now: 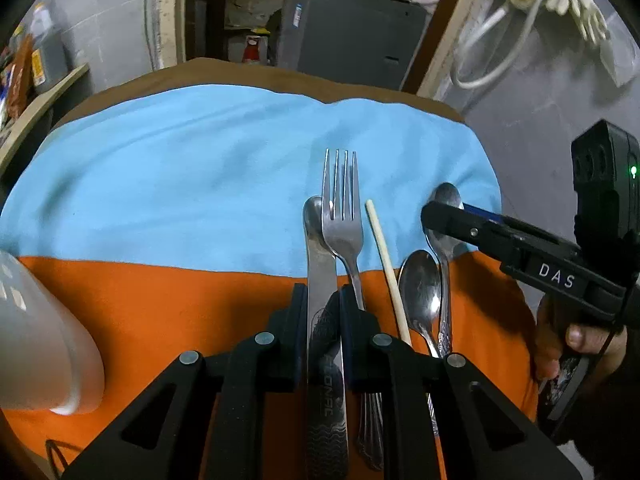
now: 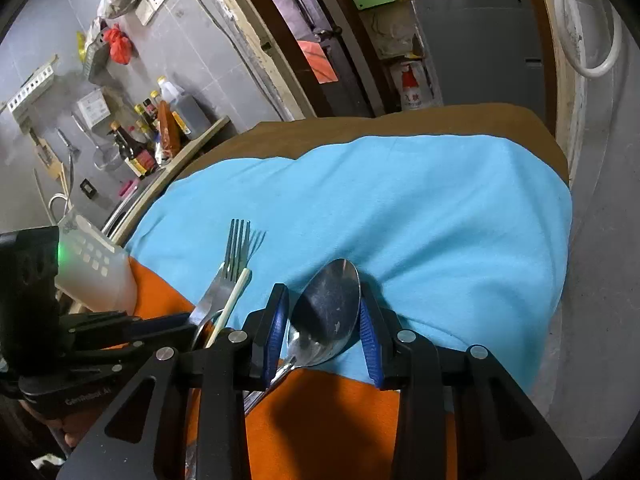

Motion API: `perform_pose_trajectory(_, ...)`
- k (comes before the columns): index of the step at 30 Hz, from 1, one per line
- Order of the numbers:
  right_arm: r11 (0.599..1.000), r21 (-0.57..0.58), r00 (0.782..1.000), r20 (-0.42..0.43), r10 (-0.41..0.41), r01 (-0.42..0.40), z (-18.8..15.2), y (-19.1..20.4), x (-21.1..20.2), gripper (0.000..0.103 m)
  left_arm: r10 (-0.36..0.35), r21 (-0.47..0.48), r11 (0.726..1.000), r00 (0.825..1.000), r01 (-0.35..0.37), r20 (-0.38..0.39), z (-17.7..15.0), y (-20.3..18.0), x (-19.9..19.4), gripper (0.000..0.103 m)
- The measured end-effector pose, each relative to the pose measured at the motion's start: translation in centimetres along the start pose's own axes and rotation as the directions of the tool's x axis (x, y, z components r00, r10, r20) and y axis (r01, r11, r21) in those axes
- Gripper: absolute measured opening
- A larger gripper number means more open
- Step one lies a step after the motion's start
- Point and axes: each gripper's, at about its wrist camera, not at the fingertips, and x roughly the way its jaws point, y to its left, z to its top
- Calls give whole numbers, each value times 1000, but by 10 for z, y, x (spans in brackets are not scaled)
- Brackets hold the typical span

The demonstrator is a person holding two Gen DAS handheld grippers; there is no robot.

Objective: Organize utensils
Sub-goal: 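Grasp the steel knife with the left tool while the right tool grasps a steel spoon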

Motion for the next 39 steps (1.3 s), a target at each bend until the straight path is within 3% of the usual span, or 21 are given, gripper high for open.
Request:
perform_pose_trajectory(2,1000,-8,1000,-5,1,-1,1,2,1,32,4,6,1000,1000,-4,-14,4,-3,2,12)
perform_pose_trajectory(5,1000,7,1000,-8,-20,20,1,1,2,12,6,-21,1000,1000,-6,-11,4,-1,1,12)
perform_pose_trajectory(6,1000,25,1000,-5,-9,9,1,-2,1,10,7,-27,1000,1000,-7,-4,4,-2,0,12)
perform_pose_trajectory(15,998,55,1000,6,-18,17,-1,-2,-1,8,-30,-52,998,1000,30,2,-6,-3,-9,12)
perform_pose_trajectory(20,998,65,1000,7,-21,21,-2,-2,-2,8,-10,-45,999,1000,9,-6,-8,-7,-10,12)
perform_pose_trajectory(26,997,61,999,-1,-37,37,0,0,-1,9,61,103,993,995,-52,-85,-2,-22,-1,13)
perform_pose_trajectory(30,997,38,998,-11,-65,65,1,5,0,11,87,136,988,990,-72,-111,4,-27,4,14)
perform_pose_trajectory(35,997,43,998,10,-64,64,-2,6,-5,6,76,93,993,995,-70,-69,0,-24,-1,12)
perform_pose_trajectory(39,998,31,993,98,-60,57,-11,14,-26,4,3,21,1000,999,-4,46,-19,-11,-23,11)
